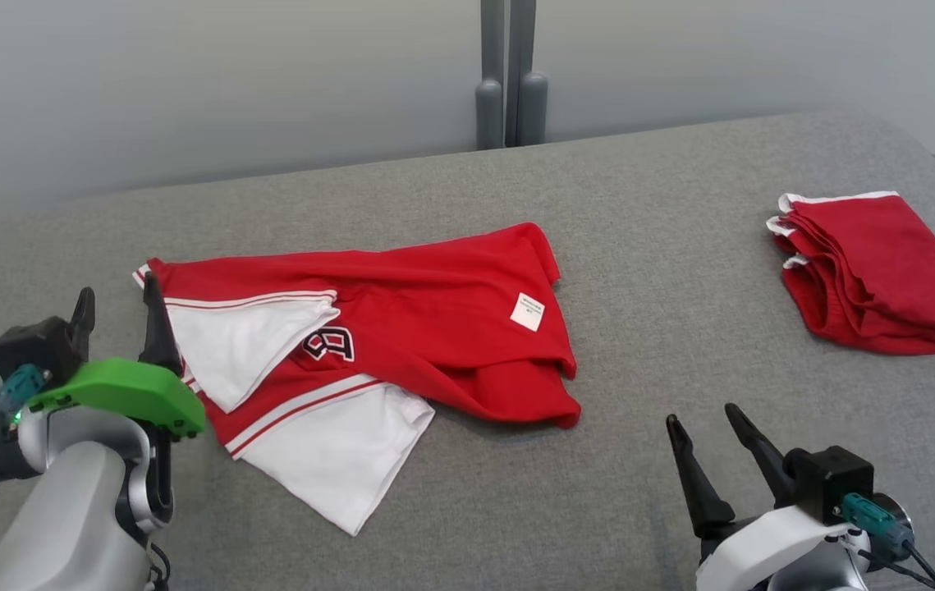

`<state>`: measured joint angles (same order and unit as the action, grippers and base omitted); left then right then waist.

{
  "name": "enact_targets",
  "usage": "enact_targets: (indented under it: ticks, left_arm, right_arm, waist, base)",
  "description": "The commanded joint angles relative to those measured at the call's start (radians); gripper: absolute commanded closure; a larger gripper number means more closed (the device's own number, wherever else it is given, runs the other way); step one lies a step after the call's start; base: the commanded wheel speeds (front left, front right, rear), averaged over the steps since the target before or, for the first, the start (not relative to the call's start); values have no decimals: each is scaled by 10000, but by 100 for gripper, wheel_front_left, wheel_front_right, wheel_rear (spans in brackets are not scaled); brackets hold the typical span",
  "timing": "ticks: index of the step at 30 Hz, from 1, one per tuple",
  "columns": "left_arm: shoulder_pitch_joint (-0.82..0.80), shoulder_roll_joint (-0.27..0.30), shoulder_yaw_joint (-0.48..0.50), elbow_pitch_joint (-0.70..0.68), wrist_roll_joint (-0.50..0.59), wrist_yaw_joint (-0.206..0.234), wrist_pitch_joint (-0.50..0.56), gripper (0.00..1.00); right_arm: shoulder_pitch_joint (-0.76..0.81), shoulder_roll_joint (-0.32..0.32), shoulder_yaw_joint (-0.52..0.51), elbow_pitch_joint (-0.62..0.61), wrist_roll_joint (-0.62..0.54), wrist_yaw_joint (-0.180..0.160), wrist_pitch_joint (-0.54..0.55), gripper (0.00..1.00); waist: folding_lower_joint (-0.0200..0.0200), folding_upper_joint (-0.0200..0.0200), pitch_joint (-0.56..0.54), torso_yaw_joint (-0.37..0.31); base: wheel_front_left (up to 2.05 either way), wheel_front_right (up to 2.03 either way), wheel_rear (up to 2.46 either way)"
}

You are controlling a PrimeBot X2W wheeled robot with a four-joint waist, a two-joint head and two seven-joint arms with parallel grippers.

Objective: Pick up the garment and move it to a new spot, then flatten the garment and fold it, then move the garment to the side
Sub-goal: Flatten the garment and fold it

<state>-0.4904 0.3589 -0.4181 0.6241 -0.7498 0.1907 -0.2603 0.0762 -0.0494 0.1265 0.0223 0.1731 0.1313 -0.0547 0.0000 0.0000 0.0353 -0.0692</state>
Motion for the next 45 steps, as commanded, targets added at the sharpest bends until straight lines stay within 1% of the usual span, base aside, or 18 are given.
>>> enact_targets:
  ticks: [1,6,9,10,15,19,23,27,32,36,45]
  left_arm:
    - [769,-141,332,-968,423,66,-43,0]
    - [2414,-669,1165,-3170,1156,-143,-50,0]
    - [3389,-1026,1554,-4159,1616,-403,-49,0]
    - [3389,-1026,1554,-4159,1616,-403,-49,0]
    - [4718,-1466,2097,-5248,2233,-1133,-50,0]
    - [5573,-1665,2391,-5834,2857,-1805,-51,0]
    - [6356,-1793,2508,-6057,3372,-2248,-50,0]
    - [6913,-1830,2686,-5882,3706,-2654,-52,0]
    - [7140,-2054,2979,-5874,4009,-2887,-52,0]
    - [6993,-2170,3107,-5864,4219,-3032,-52,0]
    - [6928,-2323,3142,-5685,4348,-3160,-52,0]
  right_arm:
    - [110,-15,-95,28,46,-10,-75,0]
    - [141,-16,-183,142,105,-10,-157,0]
    - [204,-16,-226,221,189,-10,-224,0]
    - [204,-16,-226,221,189,-10,-224,0]
    - [211,-16,-201,431,343,-10,-381,0]
    - [243,-16,-250,637,391,-10,-493,0]
    - [363,-18,-277,851,395,-10,-569,0]
    - [462,-18,-362,1055,281,-10,-555,0]
    - [485,-16,-431,1128,242,-10,-561,0]
    - [346,-16,-407,1123,194,-10,-529,0]
    - [193,-16,-307,1169,89,-10,-467,0]
  waist:
    - [0,0,-349,361]
    - [0,0,-550,586]
    - [0,0,-676,687]
    - [0,0,-676,687]
    - [0,0,-867,763]
    - [0,0,-997,848]
    - [0,0,-1111,959]
    - [0,0,-1179,1090]
    - [0,0,-1194,1276]
    - [0,0,-1152,1362]
    - [0,0,-1103,1270]
  base:
    - [0,0,0]
    - [0,0,0]
    - [0,0,0]
    - [0,0,0]
    - [0,0,0]
    - [0,0,0]
    - [0,0,0]
    - [0,0,0]
    - [0,0,0]
    - [0,0,0]
    - [0,0,0]
